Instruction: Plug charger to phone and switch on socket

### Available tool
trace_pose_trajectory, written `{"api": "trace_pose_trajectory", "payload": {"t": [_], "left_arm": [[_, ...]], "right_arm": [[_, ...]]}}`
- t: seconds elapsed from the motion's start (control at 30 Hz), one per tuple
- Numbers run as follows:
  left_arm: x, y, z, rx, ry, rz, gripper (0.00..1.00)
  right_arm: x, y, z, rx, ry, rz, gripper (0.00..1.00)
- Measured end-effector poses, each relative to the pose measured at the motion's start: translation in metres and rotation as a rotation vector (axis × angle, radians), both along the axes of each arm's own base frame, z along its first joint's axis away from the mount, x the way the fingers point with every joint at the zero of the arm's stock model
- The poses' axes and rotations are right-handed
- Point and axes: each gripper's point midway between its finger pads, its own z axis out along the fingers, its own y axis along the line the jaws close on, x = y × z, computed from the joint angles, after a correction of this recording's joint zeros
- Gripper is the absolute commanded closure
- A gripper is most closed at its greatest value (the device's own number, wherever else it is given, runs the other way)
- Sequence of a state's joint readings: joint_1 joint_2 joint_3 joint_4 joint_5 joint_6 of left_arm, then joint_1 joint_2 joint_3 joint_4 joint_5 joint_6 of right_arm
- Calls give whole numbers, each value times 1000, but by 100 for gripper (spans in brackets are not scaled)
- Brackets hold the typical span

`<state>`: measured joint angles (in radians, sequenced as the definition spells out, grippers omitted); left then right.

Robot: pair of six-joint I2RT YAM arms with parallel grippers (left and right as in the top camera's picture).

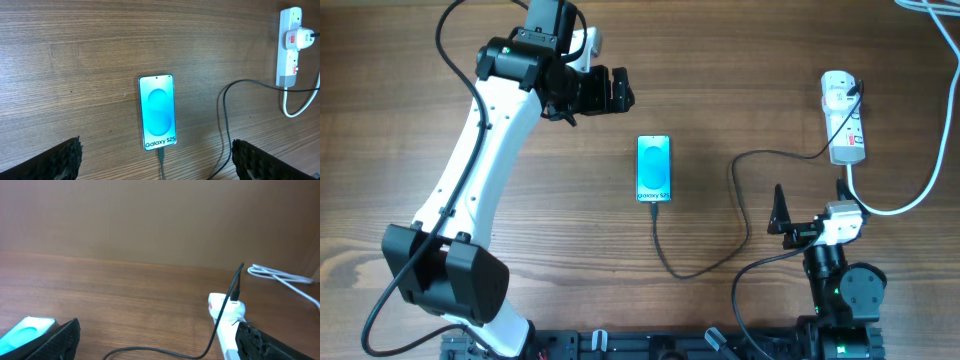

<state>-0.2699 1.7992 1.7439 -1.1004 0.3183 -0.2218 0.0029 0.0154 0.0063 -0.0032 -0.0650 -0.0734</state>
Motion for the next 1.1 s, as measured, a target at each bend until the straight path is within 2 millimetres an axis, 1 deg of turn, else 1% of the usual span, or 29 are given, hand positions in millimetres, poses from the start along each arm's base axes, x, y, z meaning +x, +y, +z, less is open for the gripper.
{"api": "trace_pose_trajectory", "payload": {"t": [0.57, 1.1], "left_arm": [[0, 0, 0, 0, 0, 0, 0], [0, 0, 0, 0, 0, 0, 0]], "right_arm": [[0, -1, 0, 53, 4, -4, 0], [0, -1, 0, 62, 4, -4, 0]]}}
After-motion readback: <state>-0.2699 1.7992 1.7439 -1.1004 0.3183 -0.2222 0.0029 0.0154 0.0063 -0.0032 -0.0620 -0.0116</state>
